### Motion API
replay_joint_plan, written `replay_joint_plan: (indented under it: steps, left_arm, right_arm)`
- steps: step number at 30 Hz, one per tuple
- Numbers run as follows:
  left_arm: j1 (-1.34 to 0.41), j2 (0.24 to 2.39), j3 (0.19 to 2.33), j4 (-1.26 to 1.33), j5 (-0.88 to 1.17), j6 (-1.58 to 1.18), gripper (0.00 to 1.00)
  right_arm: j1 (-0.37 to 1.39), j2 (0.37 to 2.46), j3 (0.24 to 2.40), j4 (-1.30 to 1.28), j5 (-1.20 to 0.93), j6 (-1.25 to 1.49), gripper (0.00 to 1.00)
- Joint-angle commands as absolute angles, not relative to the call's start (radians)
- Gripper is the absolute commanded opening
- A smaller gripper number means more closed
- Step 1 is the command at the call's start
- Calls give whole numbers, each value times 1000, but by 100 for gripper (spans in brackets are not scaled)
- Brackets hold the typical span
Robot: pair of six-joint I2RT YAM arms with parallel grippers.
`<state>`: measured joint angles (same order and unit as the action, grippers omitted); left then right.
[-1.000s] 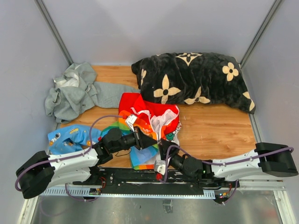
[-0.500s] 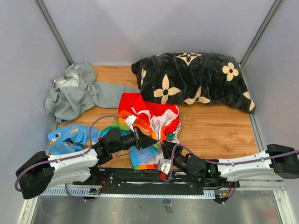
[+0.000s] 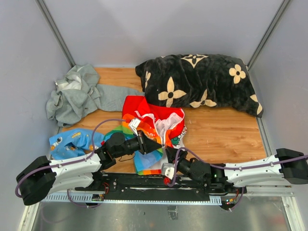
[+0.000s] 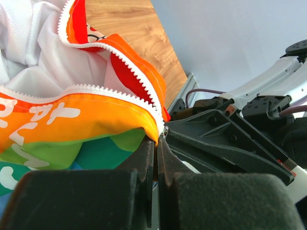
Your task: Zip up the jacket
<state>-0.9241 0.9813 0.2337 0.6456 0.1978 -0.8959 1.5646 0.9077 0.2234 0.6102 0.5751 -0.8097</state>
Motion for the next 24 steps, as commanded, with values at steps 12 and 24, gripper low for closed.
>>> replay_joint_plan:
  steps: [12, 24]
  left_arm:
    - [-919, 978, 225, 670, 213, -888, 0]
    - [-918, 978, 233, 670, 231, -886, 0]
  right_arm:
    - [1559, 842, 288, 570, 587, -710, 10]
    - [1512, 868, 278, 570, 576, -678, 12]
